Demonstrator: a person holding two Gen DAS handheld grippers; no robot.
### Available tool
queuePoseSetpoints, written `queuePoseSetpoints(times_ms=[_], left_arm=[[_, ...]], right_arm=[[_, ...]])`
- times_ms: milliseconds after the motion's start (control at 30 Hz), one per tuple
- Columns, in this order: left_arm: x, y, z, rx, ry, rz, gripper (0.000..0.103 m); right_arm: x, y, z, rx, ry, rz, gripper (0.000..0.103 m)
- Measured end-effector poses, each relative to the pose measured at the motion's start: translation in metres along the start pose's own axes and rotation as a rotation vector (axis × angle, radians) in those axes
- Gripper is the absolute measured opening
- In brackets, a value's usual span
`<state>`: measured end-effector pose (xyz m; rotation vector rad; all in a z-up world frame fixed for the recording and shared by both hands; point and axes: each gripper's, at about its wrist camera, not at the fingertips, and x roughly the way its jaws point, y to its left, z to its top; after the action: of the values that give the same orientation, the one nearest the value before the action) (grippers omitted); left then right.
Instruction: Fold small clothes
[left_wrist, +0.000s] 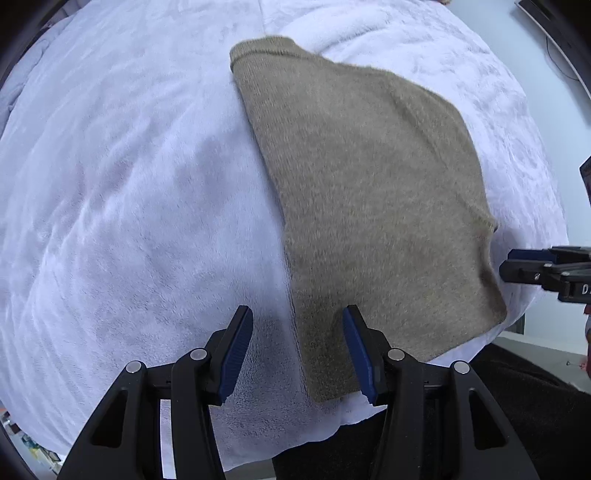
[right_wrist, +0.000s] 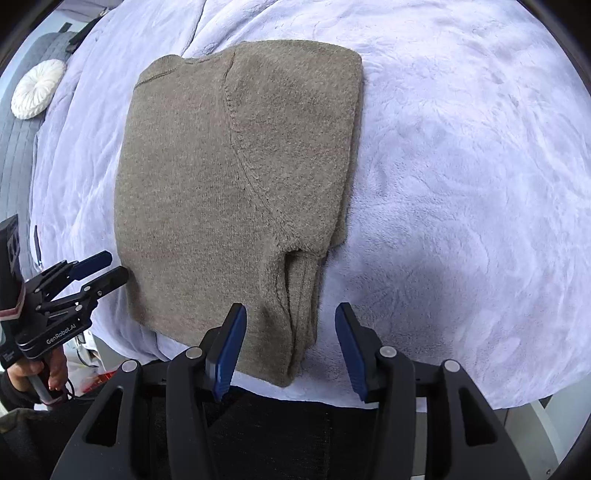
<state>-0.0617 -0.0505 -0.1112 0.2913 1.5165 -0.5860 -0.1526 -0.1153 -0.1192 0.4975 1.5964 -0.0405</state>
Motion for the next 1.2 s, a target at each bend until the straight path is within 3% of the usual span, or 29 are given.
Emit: queuePoseSetpoints(times_ms=[133,267,333,400,433,467,567,833,900,1200], left_arm=[[-0.019,0.001,0.014,-0.037,-0.051,0.025,0.052],[-0.032,0.006,0.032,-0.093,-0.064,0.062,0.052],[-0.036,0.004,0.040,-0.114,-0.059,0.074,0.053],[-0.039,0.002,0.044,-0.123,-0.058,0.082,0.065],[-0.041,0.001,0.046,-0.124,-0.067,0.090,0.085],[-0.044,-0.002,0.043,-0.122,-0.080,0.098,0.090],[-0.048,-0.006,0.040,-0.111,-0.099,0.120,0.090],[-0.051,-0.011,0.038,-0.141,-0.119,0.155,0.091],[-0.052,-0.012,0.038,-0.141,-0.123,0.183,0.103],[-0.057,-0.016,0.038,-0.142,-0.142,0.217,0.103]], right_arm=[[-0.009,-0.004,0.008,0.038,-0.029,0.015,0.061],[-0.021,0.006,0.018,0.063,-0.080,0.011,0.080],[-0.028,0.015,0.022,0.052,-0.115,-0.007,0.080],[-0.035,0.020,0.026,0.047,-0.142,-0.017,0.084],[-0.038,0.021,0.026,0.053,-0.154,-0.016,0.085],[-0.039,0.024,0.028,0.058,-0.163,-0.018,0.088],[-0.048,0.027,0.031,0.045,-0.188,-0.056,0.103],[-0.059,0.038,0.033,0.018,-0.223,-0.137,0.103],[-0.061,0.039,0.033,0.018,-0.233,-0.160,0.103],[-0.060,0.040,0.032,0.042,-0.212,-0.168,0.103]])
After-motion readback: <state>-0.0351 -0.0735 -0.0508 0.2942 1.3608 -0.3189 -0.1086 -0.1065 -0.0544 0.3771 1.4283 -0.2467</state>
